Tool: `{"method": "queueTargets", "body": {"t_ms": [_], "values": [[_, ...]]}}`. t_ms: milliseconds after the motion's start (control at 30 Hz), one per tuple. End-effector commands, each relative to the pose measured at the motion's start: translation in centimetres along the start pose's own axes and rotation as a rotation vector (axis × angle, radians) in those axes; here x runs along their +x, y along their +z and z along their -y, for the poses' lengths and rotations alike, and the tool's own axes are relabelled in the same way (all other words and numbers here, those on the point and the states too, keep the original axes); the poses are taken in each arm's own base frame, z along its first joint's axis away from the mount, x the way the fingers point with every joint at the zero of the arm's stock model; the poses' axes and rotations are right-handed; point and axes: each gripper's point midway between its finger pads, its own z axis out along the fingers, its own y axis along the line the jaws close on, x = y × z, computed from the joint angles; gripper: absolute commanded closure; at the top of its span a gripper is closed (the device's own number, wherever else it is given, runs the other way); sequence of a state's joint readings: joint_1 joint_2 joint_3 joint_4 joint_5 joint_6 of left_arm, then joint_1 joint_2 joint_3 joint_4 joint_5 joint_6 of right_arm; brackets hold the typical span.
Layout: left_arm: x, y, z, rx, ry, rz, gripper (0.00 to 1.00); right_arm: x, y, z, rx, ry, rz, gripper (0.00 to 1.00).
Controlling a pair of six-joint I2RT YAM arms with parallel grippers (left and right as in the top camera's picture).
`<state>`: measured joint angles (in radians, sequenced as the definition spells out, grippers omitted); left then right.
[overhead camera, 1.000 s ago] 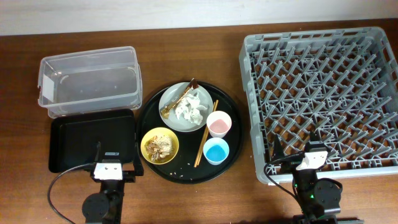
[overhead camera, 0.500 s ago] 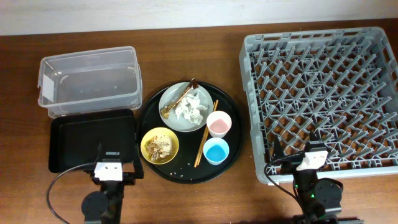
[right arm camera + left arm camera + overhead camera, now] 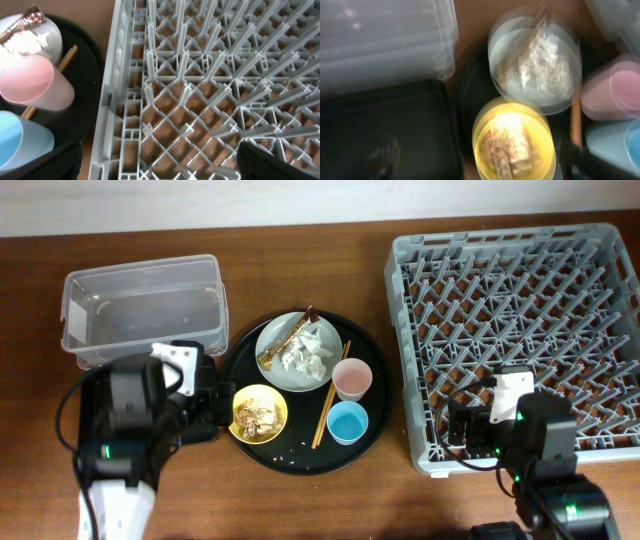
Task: Sort waste into correct bins and load items into the dishwasher rack
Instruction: 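Grasp the gold wrapper and tissue on the white plate with left gripper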
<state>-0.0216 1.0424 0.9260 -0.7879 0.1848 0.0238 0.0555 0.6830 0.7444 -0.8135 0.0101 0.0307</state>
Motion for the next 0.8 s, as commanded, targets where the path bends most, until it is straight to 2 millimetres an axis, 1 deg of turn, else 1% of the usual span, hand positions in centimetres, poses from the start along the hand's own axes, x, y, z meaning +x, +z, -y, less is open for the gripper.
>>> {"method": "queueTargets", "body": {"t_ms": [0,33,100,167,200,233,267,300,333,367,433,467,500,533,567,600,633,700,767], "values": [[-1.5,-0.3,0.9,0.052,-0.036,-0.144,0.01,-0.3,0.0,-0.4,-0.026,0.015,-0.063,0.01],[-2.0,-0.3,1.0,0.054,-0.043,-0.173,0.01,-0.2,0.2,-0.9,-0.05,0.016,-0.08,0.01],[-2.4,-0.3,1.2,0.068,-0.043,-0.17,0.01,-0.2,0.2,-1.0,-0.057,0.016,-0.079,0.01],[-4.3,0.0,1.2,0.071,-0.026,-0.091,0.01,-0.3,0.2,-1.0,-0.057,0.016,-0.078,0.01],[-6.3,0.1,1.1,0.07,-0.003,-0.01,0.01,-0.3,0.2,-1.0,-0.057,0.016,-0.078,0.01],[-7.6,0.2,1.2,0.068,0.033,0.041,0.01,-0.3,0.2,-1.0,-0.057,0.016,-0.076,0.01],[-9.7,0.7,2.0,0.081,0.1,0.119,0.01,-0.3,0.2,-1.0,-0.057,0.016,-0.075,0.01],[-11.5,1.7,3.3,0.079,0.194,0.177,0.01,-0.3,0.2,-1.0,-0.057,0.016,-0.076,0.01],[-12.4,2.6,3.8,0.05,0.237,0.2,0.01,-0.3,0.2,-1.0,-0.057,0.016,-0.076,0.01],[-13.2,4.0,4.9,0.038,0.309,0.218,0.01,-0.3,0.2,-1.0,-0.057,0.016,-0.076,0.01],[-13.9,7.0,7.6,0.059,0.441,0.241,0.01,-0.3,0.2,-1.0,-0.057,0.016,-0.076,0.01],[-14.0,8.9,8.3,0.035,0.459,0.239,0.01,-0.3,0.2,-1.0,-0.057,0.016,-0.076,0.01],[-13.6,10.9,8.8,0.019,0.472,0.223,0.01,-0.3,0.2,-1.0,-0.057,0.016,-0.076,0.01],[-12.8,13.2,9.4,0.029,0.484,0.195,0.02,-0.3,0.2,-1.0,-0.057,0.016,-0.077,0.01],[-12.1,14.5,9.7,0.036,0.49,0.172,0.07,-0.3,0.2,-1.0,-0.057,0.016,-0.077,0.01],[-10.9,16.3,9.9,0.043,0.496,0.13,0.16,-0.3,0.2,-1.0,-0.057,0.016,-0.077,0.02],[-10.0,17.5,9.9,0.046,0.499,0.097,0.21,-0.3,0.2,-1.0,-0.057,0.016,-0.078,0.01],[-7.3,20.1,9.3,0.047,0.5,0.003,0.26,-0.2,0.2,-1.0,-0.056,0.016,-0.081,0.01],[-5.9,21.3,9.0,0.048,0.5,-0.048,0.3,-0.2,0.2,-1.0,-0.056,0.016,-0.081,0.01]]}}
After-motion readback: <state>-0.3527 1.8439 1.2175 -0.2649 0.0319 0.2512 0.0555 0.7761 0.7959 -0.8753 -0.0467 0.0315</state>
